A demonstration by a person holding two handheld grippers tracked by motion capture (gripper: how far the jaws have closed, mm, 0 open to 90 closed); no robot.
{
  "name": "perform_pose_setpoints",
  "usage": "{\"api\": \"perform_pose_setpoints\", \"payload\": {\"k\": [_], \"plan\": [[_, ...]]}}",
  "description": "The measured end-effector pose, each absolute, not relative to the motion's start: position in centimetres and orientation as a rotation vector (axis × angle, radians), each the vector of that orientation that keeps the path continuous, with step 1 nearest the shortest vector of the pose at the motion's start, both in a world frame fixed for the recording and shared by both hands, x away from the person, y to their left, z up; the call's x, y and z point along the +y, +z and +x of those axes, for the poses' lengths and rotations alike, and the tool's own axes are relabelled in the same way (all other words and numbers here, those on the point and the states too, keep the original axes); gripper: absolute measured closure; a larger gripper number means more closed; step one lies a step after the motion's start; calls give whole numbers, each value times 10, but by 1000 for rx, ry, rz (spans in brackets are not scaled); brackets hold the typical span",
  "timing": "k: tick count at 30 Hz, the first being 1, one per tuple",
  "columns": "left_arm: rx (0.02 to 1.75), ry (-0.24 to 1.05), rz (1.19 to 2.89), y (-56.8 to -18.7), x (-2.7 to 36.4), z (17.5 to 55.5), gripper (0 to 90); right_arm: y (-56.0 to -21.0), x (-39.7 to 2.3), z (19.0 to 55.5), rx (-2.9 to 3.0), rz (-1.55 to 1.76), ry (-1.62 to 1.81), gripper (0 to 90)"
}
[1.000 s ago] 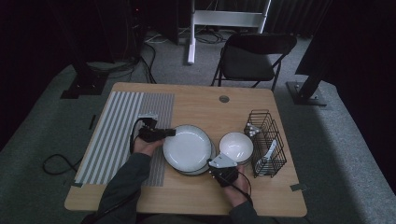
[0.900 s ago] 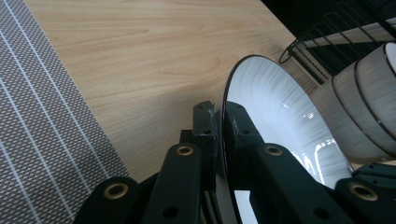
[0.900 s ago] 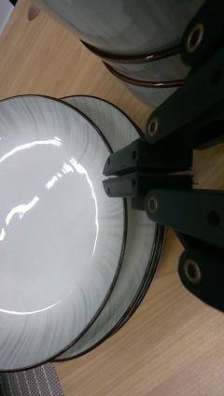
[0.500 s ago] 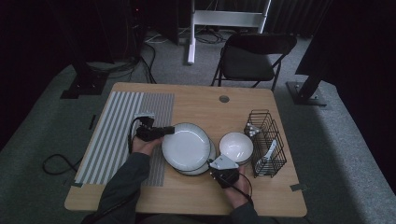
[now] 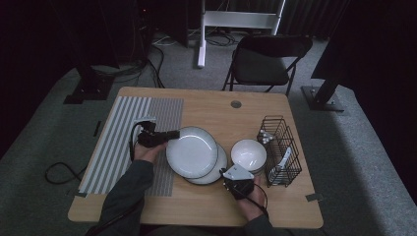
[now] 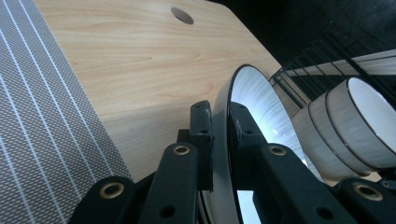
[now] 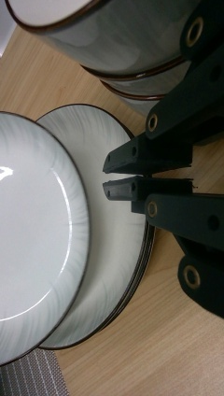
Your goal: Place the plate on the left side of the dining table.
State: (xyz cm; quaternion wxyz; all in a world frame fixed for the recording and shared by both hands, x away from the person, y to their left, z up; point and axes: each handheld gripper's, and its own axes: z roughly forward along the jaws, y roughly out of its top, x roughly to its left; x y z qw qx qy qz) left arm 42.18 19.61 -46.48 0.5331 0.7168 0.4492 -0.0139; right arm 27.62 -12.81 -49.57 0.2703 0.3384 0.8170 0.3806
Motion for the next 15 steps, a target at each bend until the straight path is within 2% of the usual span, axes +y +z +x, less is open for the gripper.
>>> {"api": "perform_pose_setpoints", "payload": {"k": [15], "plan": [[1079,25,1671,-447,221,418,829,-496,-131,275,2199,923,1016,849]]}}
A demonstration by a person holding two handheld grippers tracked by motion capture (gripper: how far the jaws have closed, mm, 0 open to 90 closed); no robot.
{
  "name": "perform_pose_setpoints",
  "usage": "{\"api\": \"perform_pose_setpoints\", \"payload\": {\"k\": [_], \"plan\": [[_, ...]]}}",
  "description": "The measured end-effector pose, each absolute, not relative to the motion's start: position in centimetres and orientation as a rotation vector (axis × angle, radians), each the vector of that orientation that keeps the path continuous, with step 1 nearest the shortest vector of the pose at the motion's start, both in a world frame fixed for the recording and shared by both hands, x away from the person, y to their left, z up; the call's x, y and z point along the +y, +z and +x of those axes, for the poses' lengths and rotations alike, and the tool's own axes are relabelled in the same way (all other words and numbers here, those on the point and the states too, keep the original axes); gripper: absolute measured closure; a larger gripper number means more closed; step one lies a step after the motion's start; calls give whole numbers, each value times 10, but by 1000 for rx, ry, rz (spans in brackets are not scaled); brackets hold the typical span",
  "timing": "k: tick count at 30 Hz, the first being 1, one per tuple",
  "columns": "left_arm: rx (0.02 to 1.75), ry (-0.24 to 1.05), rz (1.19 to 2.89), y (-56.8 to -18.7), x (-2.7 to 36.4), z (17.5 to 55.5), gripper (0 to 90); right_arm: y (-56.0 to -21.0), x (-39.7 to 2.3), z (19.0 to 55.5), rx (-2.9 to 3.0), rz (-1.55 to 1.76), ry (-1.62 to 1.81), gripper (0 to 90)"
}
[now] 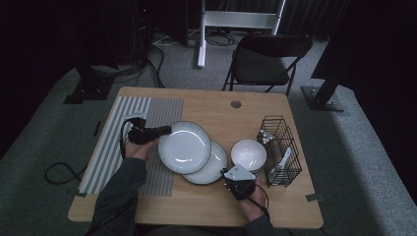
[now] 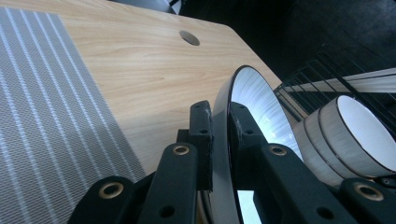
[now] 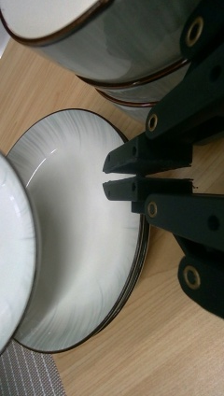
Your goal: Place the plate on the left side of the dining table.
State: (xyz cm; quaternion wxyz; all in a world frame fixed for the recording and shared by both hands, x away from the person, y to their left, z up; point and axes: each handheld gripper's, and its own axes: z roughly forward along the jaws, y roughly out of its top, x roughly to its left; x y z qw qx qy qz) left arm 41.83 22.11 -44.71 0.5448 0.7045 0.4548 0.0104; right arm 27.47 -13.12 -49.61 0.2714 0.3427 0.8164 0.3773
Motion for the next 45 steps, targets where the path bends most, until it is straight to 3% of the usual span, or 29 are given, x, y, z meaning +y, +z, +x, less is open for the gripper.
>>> {"api": "perform_pose_setpoints", "payload": {"k": [27,45], "plan": [[1215,127,1544,-442,286,413,829,-498,-133,275,2203,937,1014,850],[1276,193,1528,-446,308,408,826,-498,-133,275,2205,934,1011,850]]}}
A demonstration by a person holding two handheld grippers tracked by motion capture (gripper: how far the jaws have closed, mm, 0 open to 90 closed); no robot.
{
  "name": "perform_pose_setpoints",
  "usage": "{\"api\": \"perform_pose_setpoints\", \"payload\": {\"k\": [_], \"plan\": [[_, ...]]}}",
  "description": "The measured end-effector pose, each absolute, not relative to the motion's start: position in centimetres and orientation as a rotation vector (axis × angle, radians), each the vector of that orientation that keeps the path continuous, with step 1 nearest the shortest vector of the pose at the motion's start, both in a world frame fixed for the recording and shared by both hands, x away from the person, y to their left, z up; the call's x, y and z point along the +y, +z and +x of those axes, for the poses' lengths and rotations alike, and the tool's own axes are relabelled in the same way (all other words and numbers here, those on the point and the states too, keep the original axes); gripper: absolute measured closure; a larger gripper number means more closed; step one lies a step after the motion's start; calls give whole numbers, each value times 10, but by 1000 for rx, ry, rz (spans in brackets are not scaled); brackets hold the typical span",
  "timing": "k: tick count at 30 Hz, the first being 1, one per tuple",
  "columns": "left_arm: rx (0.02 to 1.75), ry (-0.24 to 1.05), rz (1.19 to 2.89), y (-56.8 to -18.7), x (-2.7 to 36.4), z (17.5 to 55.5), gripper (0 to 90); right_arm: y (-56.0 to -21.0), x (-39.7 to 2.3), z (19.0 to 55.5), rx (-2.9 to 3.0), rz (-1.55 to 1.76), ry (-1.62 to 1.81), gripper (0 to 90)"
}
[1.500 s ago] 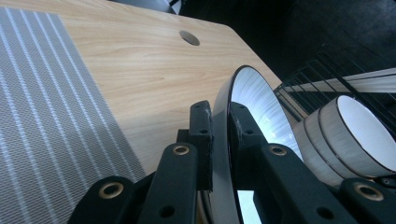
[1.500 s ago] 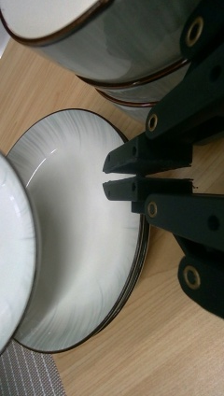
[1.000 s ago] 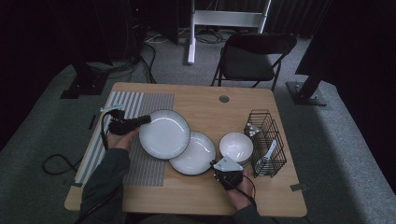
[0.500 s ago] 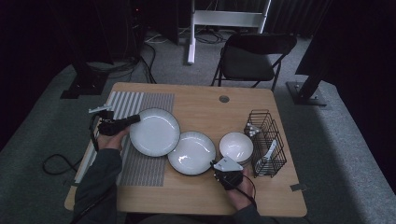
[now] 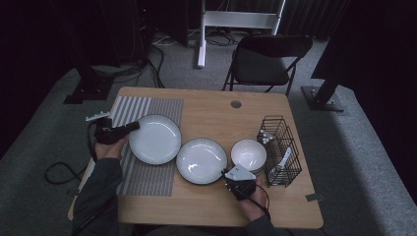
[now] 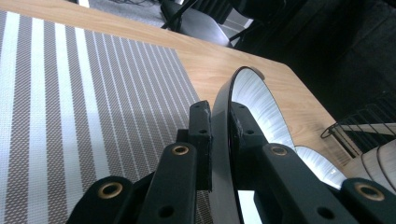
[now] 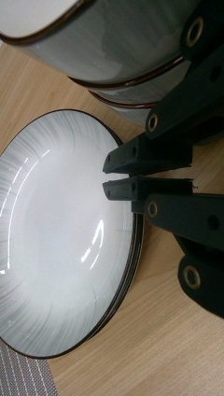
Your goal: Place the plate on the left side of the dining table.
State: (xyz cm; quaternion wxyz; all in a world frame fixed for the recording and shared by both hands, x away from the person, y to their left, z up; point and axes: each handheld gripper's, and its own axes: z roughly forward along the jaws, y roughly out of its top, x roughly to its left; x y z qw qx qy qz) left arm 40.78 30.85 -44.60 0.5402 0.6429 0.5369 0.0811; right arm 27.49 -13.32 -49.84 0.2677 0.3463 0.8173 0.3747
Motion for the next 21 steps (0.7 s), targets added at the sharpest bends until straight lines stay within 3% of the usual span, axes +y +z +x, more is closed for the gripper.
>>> {"api": "perform_pose_setpoints", "payload": {"k": [21], "plan": [[1372,241,1485,-459,337,403,824,-499,-134,275,2206,934,1010,851]]}}
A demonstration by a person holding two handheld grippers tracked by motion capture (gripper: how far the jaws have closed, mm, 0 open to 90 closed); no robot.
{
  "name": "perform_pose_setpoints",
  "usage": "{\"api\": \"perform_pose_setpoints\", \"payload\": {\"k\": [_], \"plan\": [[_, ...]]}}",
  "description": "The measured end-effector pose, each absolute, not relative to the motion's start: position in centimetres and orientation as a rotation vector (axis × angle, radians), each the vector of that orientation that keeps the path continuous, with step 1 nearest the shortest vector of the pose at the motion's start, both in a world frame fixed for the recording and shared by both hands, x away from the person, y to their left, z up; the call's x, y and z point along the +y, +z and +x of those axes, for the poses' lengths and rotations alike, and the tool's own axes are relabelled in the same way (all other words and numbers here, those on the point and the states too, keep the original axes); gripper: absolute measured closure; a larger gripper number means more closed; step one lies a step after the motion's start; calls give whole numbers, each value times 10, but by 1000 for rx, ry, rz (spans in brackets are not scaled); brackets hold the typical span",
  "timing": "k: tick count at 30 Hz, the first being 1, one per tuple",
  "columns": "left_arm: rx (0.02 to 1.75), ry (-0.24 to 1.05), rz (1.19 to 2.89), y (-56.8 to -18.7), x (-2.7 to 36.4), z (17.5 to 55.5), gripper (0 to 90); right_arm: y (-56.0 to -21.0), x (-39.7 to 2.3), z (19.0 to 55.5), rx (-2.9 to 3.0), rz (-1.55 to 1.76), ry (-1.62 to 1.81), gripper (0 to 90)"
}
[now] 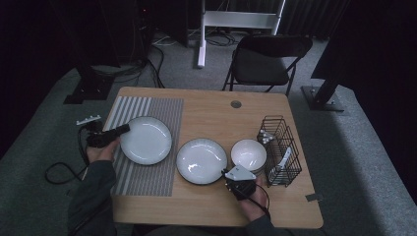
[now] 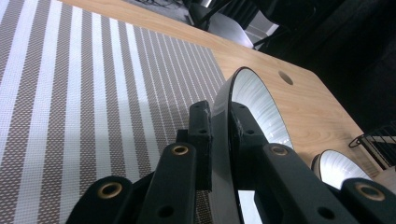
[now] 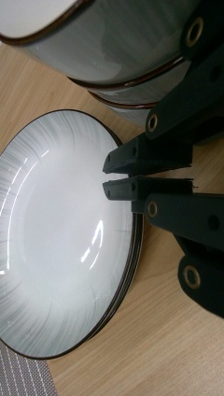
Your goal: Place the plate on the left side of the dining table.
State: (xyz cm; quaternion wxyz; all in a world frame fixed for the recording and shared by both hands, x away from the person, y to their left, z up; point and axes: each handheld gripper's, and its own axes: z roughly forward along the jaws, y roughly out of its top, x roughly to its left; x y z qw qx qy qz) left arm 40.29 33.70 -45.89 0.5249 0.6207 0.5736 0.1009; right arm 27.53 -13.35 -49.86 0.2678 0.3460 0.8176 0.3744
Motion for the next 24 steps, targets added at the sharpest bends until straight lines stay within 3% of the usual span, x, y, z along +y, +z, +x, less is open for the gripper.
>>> {"api": "perform_pose_setpoints", "payload": {"k": [24], "plan": [[1453,276,1478,-470,358,403,823,-500,-134,275,2203,941,1014,851]]}}
